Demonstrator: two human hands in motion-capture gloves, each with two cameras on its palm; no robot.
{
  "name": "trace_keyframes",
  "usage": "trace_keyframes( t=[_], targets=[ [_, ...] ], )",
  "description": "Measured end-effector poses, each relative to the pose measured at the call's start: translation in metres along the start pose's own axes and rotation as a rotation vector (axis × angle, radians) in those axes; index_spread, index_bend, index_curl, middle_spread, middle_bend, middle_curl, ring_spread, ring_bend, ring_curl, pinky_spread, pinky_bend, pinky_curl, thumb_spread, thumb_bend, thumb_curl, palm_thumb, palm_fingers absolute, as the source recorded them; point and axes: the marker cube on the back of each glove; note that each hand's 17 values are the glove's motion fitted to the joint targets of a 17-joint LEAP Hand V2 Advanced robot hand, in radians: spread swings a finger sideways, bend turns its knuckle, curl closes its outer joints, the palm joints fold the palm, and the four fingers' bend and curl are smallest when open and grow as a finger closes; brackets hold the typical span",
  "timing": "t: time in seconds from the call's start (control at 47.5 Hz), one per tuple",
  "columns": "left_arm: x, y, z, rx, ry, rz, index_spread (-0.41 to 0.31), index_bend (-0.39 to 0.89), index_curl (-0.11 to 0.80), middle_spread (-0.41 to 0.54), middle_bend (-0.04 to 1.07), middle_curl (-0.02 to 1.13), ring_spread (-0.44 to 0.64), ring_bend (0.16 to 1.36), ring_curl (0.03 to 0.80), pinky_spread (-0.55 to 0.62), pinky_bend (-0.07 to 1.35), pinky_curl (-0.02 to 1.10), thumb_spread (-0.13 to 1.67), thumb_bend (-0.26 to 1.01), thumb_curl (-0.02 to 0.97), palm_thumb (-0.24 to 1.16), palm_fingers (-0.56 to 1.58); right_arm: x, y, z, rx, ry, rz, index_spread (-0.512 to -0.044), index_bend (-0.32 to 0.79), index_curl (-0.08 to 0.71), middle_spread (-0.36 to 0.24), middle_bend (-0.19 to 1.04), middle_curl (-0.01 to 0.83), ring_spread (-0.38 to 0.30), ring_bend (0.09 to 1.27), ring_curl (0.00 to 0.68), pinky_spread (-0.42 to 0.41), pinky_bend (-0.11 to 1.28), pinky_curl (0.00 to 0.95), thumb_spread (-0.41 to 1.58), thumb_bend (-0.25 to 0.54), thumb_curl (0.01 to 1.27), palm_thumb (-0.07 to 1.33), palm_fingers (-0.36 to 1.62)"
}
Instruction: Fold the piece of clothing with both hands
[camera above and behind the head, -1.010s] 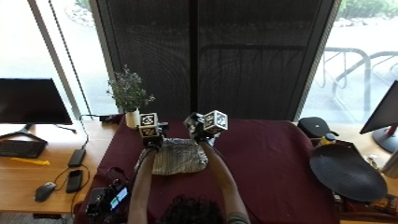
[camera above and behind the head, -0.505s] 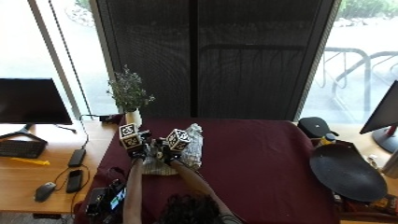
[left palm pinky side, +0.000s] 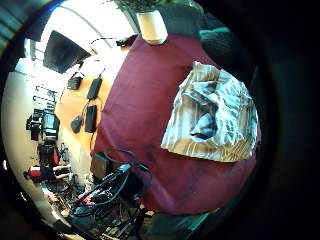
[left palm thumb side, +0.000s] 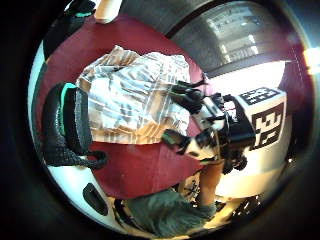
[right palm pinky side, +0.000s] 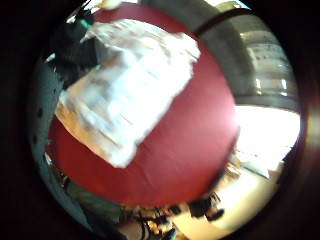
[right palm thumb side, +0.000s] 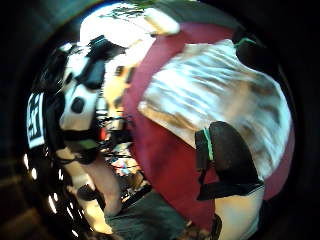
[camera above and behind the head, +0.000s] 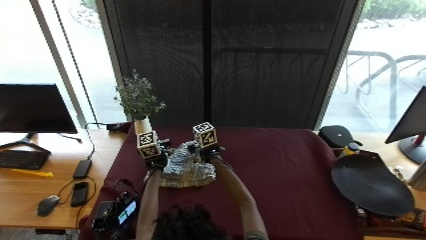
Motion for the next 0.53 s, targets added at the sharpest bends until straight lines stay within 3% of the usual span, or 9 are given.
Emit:
trace_keyframes(
  t=[0.063, 0.168, 0.273, 0.358, 0.463, 0.526],
  targets=[
    [0.01, 0.003, -0.001, -0.003, -0.019, -0.001, -0.117, 0.14, 0.348, -0.088, 0.19, 0.43, 0.08, 0.48, 0.343, 0.24, 0.34, 0.41, 1.53, 0.11, 0.281, 0.56, 0.5, 0.033, 0.019, -0.021, -0.017, 0.24, 0.199, -0.327, 0.34, 0.187, -0.129, 0.27, 0.338, -0.072, 0.49, 0.353, 0.035, 0.71, 0.35, 1.09, -0.024, 0.5, 0.75, 0.48],
    [0.03, -0.002, 0.009, -0.012, -0.003, 0.045, -0.117, 0.14, 0.348, -0.088, 0.19, 0.43, 0.08, 0.48, 0.344, 0.24, 0.33, 0.4, 1.53, 0.11, 0.282, 0.56, 0.5, 0.065, 0.06, -0.042, -0.159, 0.376, 0.448, -0.324, 0.33, 0.235, -0.118, 0.24, 0.345, -0.026, 0.4, 0.327, 0.114, 0.63, 0.324, 1.16, -0.023, 0.47, 0.72, 0.43],
    [0.048, 0.004, 0.008, 0.022, -0.029, 0.075, -0.117, 0.14, 0.348, -0.088, 0.19, 0.43, 0.08, 0.48, 0.345, 0.24, 0.33, 0.4, 1.52, 0.1, 0.283, 0.56, 0.5, 0.086, 0.071, -0.057, 0.017, 0.366, 0.479, -0.33, 0.29, 0.26, -0.092, 0.21, 0.345, 0.012, 0.35, 0.309, 0.174, 0.6, 0.308, 1.2, -0.02, 0.45, 0.7, 0.42],
    [0.064, -0.011, 0.033, 0.034, 0.0, 0.135, -0.117, 0.14, 0.348, -0.088, 0.19, 0.43, 0.08, 0.47, 0.345, 0.24, 0.33, 0.4, 1.52, 0.1, 0.283, 0.56, 0.5, 0.102, 0.082, -0.064, 0.174, 0.325, 0.54, -0.327, 0.26, 0.277, -0.077, 0.18, 0.343, 0.031, 0.32, 0.302, 0.198, 0.58, 0.303, 1.23, -0.017, 0.44, 0.69, 0.42],
    [0.068, 0.01, 0.026, -0.017, -0.032, 0.118, -0.117, 0.14, 0.347, -0.088, 0.19, 0.43, 0.08, 0.47, 0.345, 0.24, 0.32, 0.4, 1.52, 0.09, 0.283, 0.56, 0.5, 0.106, 0.095, -0.061, 0.224, 0.283, 0.561, -0.326, 0.23, 0.297, -0.067, 0.16, 0.337, 0.049, 0.3, 0.303, 0.215, 0.57, 0.306, 1.24, -0.015, 0.42, 0.69, 0.42],
    [0.07, -0.013, 0.052, 0.03, -0.014, 0.165, -0.117, 0.14, 0.347, -0.087, 0.19, 0.43, 0.08, 0.47, 0.346, 0.24, 0.32, 0.4, 1.52, 0.09, 0.283, 0.56, 0.5, 0.108, 0.105, -0.06, 0.239, 0.296, 0.605, -0.326, 0.21, 0.308, -0.059, 0.16, 0.332, 0.055, 0.29, 0.303, 0.221, 0.57, 0.307, 1.25, -0.015, 0.42, 0.68, 0.42]
  ],
)
